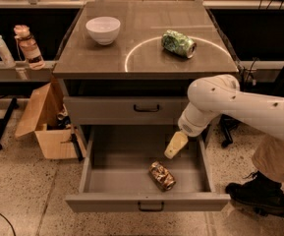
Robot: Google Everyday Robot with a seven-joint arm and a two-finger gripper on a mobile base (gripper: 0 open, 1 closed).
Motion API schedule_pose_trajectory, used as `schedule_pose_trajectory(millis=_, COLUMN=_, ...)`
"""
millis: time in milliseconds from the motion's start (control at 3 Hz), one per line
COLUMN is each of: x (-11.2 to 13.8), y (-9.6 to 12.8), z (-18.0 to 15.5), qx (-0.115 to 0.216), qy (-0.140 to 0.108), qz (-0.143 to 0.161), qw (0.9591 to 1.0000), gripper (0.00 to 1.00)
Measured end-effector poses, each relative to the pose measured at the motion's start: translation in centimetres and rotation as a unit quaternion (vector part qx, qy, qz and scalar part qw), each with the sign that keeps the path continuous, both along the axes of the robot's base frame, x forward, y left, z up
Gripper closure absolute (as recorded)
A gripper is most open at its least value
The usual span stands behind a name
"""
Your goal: Pick orange can from middle drawer and place on counter
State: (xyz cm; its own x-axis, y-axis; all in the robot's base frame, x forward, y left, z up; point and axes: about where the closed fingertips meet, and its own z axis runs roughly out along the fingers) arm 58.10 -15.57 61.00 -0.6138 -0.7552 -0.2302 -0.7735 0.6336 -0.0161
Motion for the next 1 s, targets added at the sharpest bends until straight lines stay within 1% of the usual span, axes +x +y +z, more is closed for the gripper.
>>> schedule_pose_trajectory(millis=333, x=0.4, y=-0.7, z=-2.4, qx=-0.01, qy=0.025, qz=-0.018, qw=0.9995, gripper=0.0)
schedule_pose_trajectory(millis=1000, x=0.2, y=-1.7, z=-7.0, qx=-0.026, qy=0.074, qz=-0.036, qw=0.9963, gripper=0.0)
